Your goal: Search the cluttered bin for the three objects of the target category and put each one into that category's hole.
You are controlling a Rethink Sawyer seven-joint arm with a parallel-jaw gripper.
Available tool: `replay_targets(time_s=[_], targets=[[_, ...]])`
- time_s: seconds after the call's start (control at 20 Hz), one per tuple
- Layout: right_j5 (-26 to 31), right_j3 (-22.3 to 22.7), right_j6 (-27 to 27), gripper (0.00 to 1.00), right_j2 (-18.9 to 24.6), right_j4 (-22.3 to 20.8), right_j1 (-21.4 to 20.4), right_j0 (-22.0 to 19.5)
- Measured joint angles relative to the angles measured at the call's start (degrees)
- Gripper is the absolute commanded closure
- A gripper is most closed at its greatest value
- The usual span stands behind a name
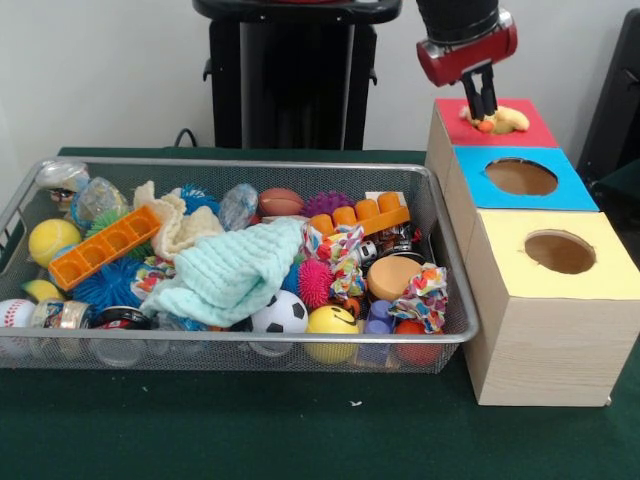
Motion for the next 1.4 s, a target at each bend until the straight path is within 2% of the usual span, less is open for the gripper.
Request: replay_targets(time_s=[0.25, 0.45, 1.05, 1.4], targets=[[1.47, 0.02, 0.0, 1.0, 1.81, 2.13, -3.5, -2.67], [1.47, 0.04, 0.0, 1.0, 2.54, 2.87, -4.88, -3.16], [1.47, 0.31, 0.0, 1.0, 3.75, 7.18, -5.44, -3.19], [1.47, 0.35, 0.0, 1.0, 3.98, 7.41, -4.7, -3.2]])
